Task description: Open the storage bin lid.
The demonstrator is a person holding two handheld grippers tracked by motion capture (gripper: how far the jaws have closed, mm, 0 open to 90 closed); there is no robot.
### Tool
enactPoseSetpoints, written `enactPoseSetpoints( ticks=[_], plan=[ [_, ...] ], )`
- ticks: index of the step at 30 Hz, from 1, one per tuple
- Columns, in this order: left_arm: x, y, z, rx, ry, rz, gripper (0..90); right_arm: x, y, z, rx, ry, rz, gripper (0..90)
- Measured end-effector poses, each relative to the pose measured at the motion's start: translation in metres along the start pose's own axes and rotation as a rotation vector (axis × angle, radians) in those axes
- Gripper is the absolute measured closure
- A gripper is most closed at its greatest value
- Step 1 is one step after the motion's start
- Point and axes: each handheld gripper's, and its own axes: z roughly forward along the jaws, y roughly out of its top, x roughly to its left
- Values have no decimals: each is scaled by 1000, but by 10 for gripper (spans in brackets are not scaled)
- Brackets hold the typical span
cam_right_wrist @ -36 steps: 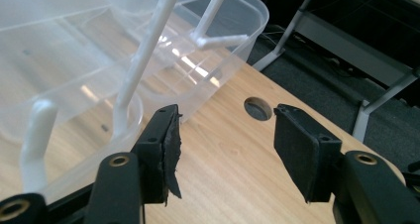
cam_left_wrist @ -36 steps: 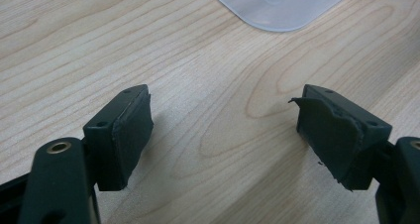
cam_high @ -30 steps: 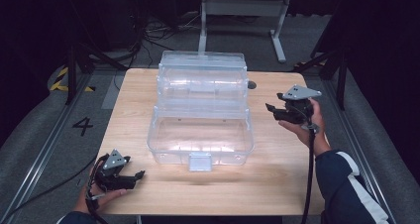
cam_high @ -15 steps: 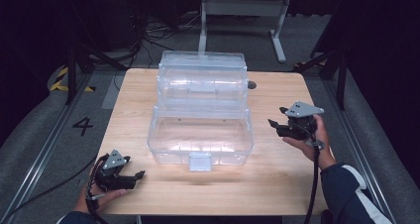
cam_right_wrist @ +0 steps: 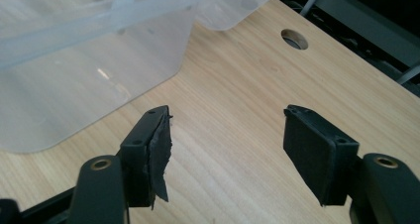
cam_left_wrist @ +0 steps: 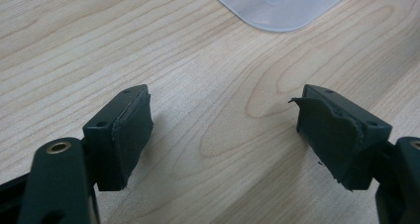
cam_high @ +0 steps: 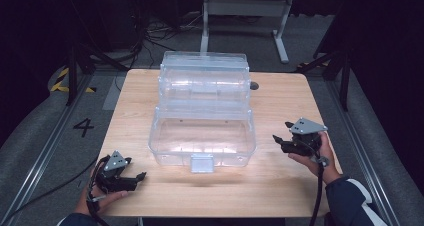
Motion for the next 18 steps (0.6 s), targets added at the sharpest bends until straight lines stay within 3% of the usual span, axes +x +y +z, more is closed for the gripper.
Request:
enactPoseSetpoints(
  ticks=[7,18],
  plan=[
    [0,0,0,-1,-1,-1,220,5,-21,-4,-16,2,20,344],
    [2,2,2,3,-8,11,206,2,-75,-11,45,31,155,292]
  ],
)
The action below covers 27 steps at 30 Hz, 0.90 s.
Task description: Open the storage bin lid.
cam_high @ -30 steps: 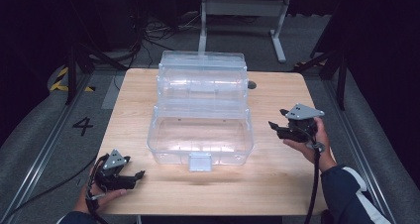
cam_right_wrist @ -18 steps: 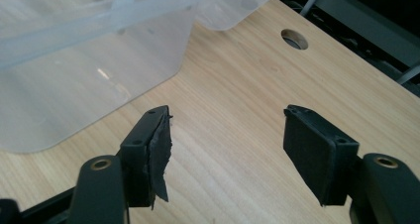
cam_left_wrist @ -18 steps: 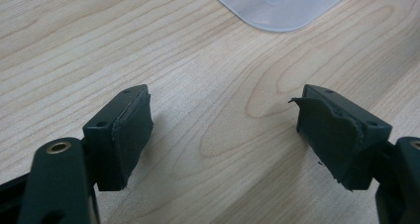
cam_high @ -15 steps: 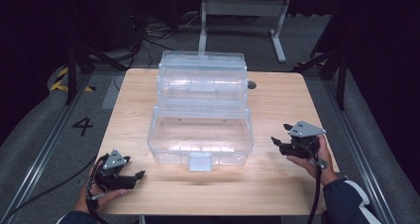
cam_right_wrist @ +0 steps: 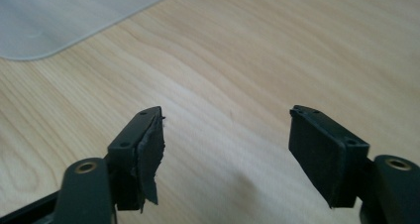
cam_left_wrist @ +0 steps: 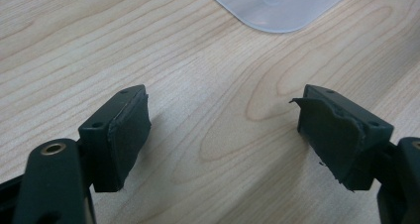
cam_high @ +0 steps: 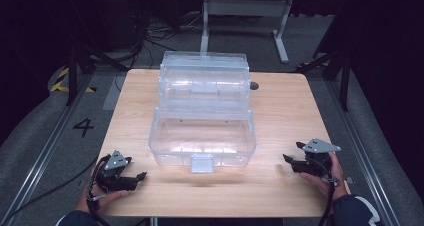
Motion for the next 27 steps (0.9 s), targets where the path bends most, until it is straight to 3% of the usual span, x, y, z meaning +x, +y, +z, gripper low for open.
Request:
enactPoseSetpoints(
  ticks=[1,2,3,4,6,12,17,20,23,27],
  plan=[
    [0,0,0,0,0,0,202,0,0,0,0,0,0,292],
    [-1,0,1,0,-6,-9,198,-4,-10,0,27,-5,36,272],
    [-1,0,1,0,-6,-9,196,-4,-10,0,27,-5,36,272],
    [-1,0,1,-1,-5,-8,196,-7,-17,2,56,-10,74,256],
    [-1,0,1,0,-2,-9,195,-9,-20,3,75,3,96,223],
    [-3,1,2,5,8,-19,177,-16,-25,5,68,31,148,166],
    [-4,3,3,14,7,-20,146,-16,-25,5,69,28,150,162],
    [-4,3,4,6,31,-14,145,-15,-25,5,68,27,150,162],
    [-6,3,4,6,34,-35,145,-15,-25,5,68,27,151,162],
    [-6,3,4,6,35,-34,144,-15,-25,5,68,27,151,161]
  ],
)
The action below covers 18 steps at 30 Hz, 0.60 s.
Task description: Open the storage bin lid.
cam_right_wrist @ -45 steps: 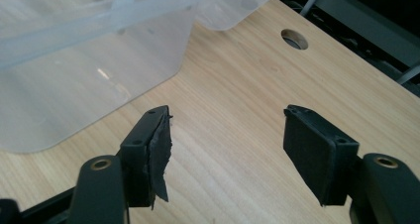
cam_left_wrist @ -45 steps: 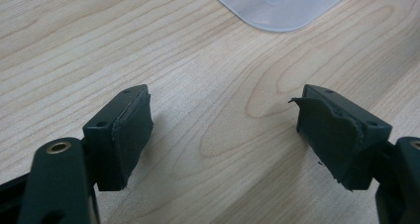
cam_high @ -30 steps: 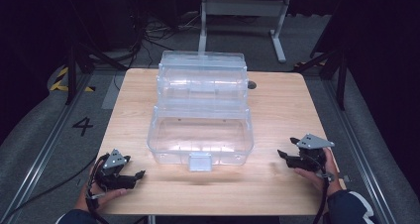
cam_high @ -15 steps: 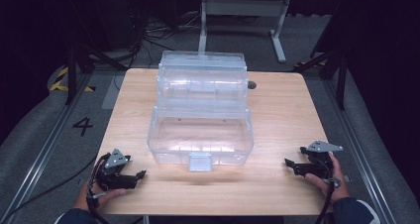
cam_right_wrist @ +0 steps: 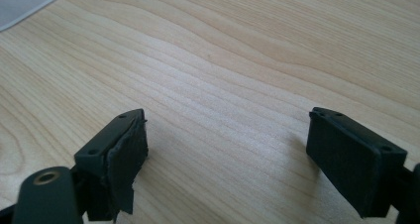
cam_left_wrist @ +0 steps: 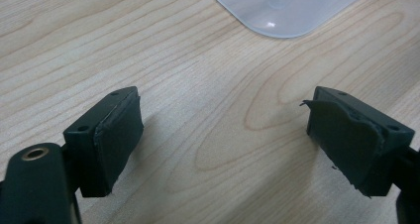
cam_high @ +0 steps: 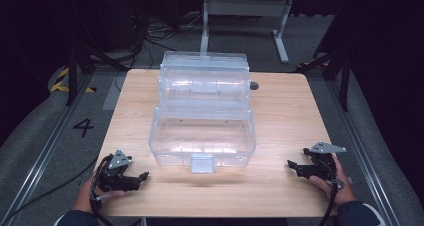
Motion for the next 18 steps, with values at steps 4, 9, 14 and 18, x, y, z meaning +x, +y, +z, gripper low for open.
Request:
enactPoseSetpoints(
  ticks=[4,9,14,18],
  plan=[
    [0,0,0,0,0,0,144,0,0,0,0,0,0,161],
    [0,0,0,1,-2,-10,144,0,0,0,1,0,0,161],
    [-1,0,0,3,-2,-12,144,0,0,0,1,0,0,160],
    [-1,0,0,2,-2,-10,144,0,0,0,1,0,0,159]
  ],
)
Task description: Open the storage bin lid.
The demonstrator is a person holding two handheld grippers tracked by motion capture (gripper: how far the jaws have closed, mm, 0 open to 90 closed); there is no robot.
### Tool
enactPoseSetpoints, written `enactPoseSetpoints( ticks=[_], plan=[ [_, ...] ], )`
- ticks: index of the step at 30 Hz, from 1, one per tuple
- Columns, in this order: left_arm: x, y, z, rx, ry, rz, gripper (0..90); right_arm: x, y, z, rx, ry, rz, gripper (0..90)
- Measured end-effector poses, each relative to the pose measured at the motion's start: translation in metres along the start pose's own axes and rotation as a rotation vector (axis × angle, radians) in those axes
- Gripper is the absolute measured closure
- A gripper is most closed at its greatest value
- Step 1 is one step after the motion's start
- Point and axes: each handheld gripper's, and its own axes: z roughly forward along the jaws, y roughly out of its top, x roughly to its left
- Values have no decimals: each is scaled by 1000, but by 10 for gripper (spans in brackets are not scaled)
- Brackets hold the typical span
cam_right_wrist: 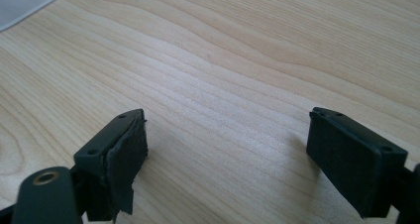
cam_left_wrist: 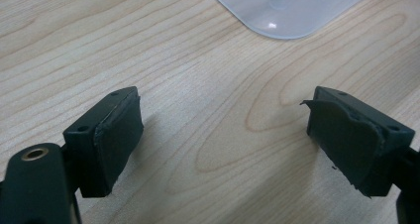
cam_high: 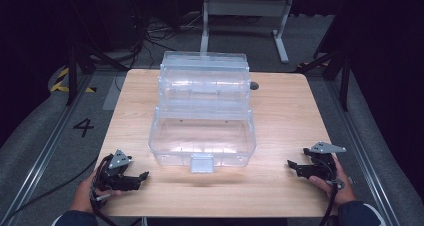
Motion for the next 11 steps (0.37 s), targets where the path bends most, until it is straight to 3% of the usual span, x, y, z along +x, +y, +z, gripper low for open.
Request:
enactPoseSetpoints(
  ticks=[11],
  plan=[
    [0,0,0,-3,2,0,139,0,0,0,0,1,-1,156]
  ],
)
